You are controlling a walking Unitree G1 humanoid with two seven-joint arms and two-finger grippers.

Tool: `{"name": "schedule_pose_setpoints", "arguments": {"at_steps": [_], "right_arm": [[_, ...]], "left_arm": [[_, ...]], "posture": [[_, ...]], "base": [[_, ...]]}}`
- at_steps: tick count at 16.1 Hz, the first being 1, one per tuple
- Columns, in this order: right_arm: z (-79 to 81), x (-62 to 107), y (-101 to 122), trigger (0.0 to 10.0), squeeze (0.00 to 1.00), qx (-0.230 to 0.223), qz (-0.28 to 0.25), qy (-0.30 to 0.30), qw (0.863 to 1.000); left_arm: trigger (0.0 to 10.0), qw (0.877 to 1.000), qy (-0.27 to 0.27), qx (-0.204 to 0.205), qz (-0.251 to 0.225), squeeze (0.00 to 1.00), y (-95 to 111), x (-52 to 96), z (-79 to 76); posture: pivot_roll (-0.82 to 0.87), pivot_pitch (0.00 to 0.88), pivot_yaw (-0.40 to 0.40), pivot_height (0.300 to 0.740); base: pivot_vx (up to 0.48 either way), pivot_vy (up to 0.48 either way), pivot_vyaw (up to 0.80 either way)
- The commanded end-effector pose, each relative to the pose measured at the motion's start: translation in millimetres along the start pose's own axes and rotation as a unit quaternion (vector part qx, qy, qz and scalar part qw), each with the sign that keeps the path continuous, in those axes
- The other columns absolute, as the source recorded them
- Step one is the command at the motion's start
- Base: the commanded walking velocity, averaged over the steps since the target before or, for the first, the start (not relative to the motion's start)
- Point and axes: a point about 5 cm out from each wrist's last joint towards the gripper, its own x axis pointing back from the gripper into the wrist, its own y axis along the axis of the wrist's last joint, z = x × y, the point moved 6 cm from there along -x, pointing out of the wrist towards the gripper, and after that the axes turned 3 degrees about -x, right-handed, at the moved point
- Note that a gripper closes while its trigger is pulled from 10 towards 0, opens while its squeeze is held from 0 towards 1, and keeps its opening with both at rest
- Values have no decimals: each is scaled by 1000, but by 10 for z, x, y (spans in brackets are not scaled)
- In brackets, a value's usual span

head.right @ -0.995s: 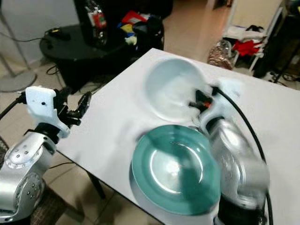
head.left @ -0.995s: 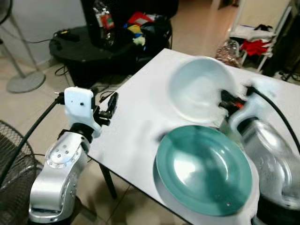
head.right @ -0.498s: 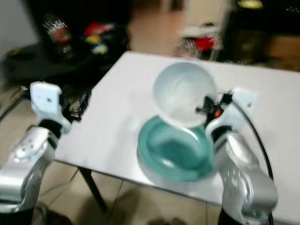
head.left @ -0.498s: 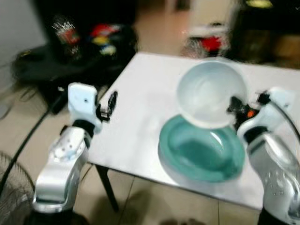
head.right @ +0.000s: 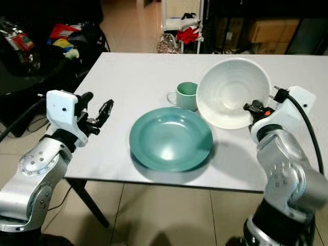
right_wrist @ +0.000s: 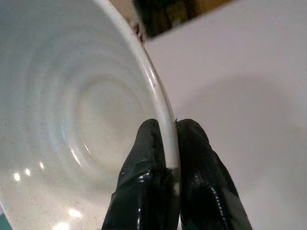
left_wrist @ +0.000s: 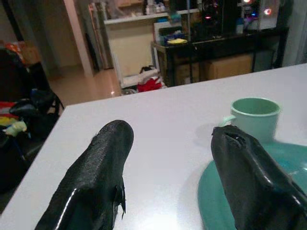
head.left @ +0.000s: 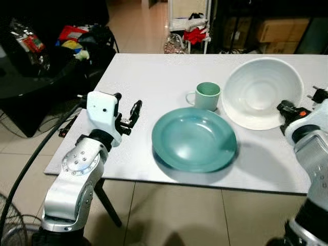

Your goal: Setting the table

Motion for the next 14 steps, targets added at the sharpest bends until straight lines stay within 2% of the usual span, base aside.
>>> {"name": "schedule_pose_setpoints", "arguments": {"at_steps": [1, 3, 7, 9, 12, 13, 14], "right_arm": [[4, -87, 30, 10000, 0, -17, 14, 4, 1000], [-146, -318, -31, 10000, 0, -48, 54, -15, 997], [-310, -567, -53, 10000, 0, -104, 77, -30, 991], [-421, -741, -138, 10000, 0, -106, 117, -50, 986], [-494, -841, -154, 10000, 0, -133, 133, -62, 980], [-567, -897, -219, 10000, 0, -181, 152, -78, 968], [-555, -920, -216, 10000, 0, -198, 153, -72, 966]], "left_arm": [[10000, 1000, -20, 2, -1, 0, 29, 12, -48], [10000, 999, -47, -4, 0, 0, 31, 4, -153], [10000, 997, -81, -13, 5, 0, 17, 19, -233], [10000, 986, -166, -21, 17, 0, 9, 125, -453], [10000, 971, -240, -16, 15, 0, 71, 244, -635], [10000, 958, -285, -4, 22, 0, 131, 304, -721], [10000, 954, -299, -2, 21, 0, 159, 322, -744]], "posture": [[-44, 0, 55, 740], [-44, 0, 63, 740], [-31, 0, 57, 740], [-24, 0, 61, 740], [-24, 0, 79, 740], [-18, 0, 88, 740], [-18, 0, 88, 740]], "base": [[0, 0, 0], [0, 0, 0], [0, 0, 0], [0, 0, 0], [0, 0, 0], [0, 0, 0], [0, 0, 0]]}}
